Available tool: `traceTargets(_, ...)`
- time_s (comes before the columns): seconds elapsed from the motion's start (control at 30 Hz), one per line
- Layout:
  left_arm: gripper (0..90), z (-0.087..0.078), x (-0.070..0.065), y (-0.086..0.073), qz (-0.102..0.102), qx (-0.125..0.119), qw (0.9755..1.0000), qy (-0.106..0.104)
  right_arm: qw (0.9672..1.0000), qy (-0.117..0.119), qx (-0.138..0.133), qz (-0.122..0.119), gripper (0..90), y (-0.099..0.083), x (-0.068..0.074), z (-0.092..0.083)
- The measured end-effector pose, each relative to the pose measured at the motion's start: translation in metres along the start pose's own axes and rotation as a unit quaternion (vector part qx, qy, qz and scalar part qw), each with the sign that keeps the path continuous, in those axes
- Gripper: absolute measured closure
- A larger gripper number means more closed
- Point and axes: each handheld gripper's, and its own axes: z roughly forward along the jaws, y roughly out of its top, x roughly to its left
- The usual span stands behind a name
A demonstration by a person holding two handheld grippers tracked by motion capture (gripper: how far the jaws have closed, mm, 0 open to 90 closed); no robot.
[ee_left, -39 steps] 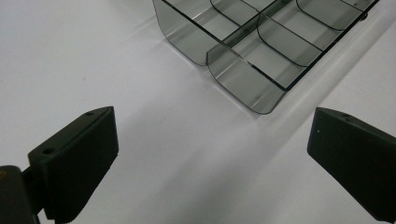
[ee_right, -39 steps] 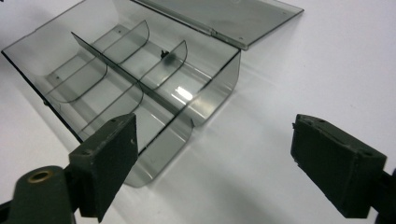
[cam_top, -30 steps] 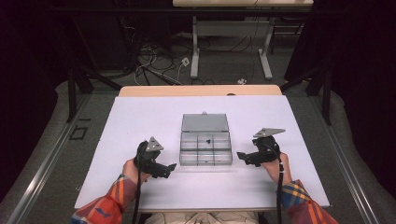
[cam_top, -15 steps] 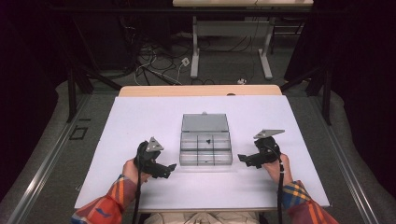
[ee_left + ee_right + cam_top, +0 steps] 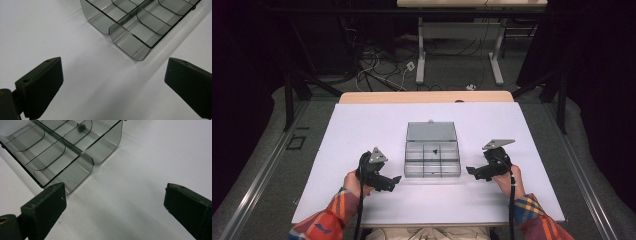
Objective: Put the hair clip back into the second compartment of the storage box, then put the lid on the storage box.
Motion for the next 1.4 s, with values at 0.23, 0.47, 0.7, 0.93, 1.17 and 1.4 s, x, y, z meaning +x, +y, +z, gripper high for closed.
traceTargets(0.23, 2.0, 0.0, 0.0, 0.0, 0.004, -0.003, 1.0, 0.0, 1.0, 0.0, -0.002, -0.004, 4.2, 0.0, 0.0, 0.001)
traceTargets(0.47, 2.0, 0.0, 0.0, 0.0, 0.0, -0.005, 1.0, -0.001, 1.0, -0.002, 0.001, -0.007, 4.3, 0.0, 0.0, 0.001)
traceTargets(0.7, 2.0, 0.001, 0.0, 0.0, 0.0, -0.006, 1.0, -0.003, 0.9999, -0.005, 0.001, -0.01, 4.3, 0.001, 0.0, 0.001)
traceTargets(0.93, 2.1, 0.002, -0.003, 0.002, 0.005, -0.009, 0.9999, -0.001, 0.9997, -0.014, -0.005, -0.017, 4.5, 0.002, -0.001, 0.0)
traceTargets(1.17, 2.0, 0.004, -0.002, 0.005, 0.007, -0.013, 0.9999, -0.004, 0.9998, -0.013, -0.003, -0.015, 4.5, 0.002, -0.001, 0.0)
traceTargets(1.4, 2.0, 0.005, -0.002, 0.013, 0.005, -0.023, 0.9997, -0.005, 0.9998, -0.014, -0.007, -0.014, 5.3, 0.003, 0.0, -0.001)
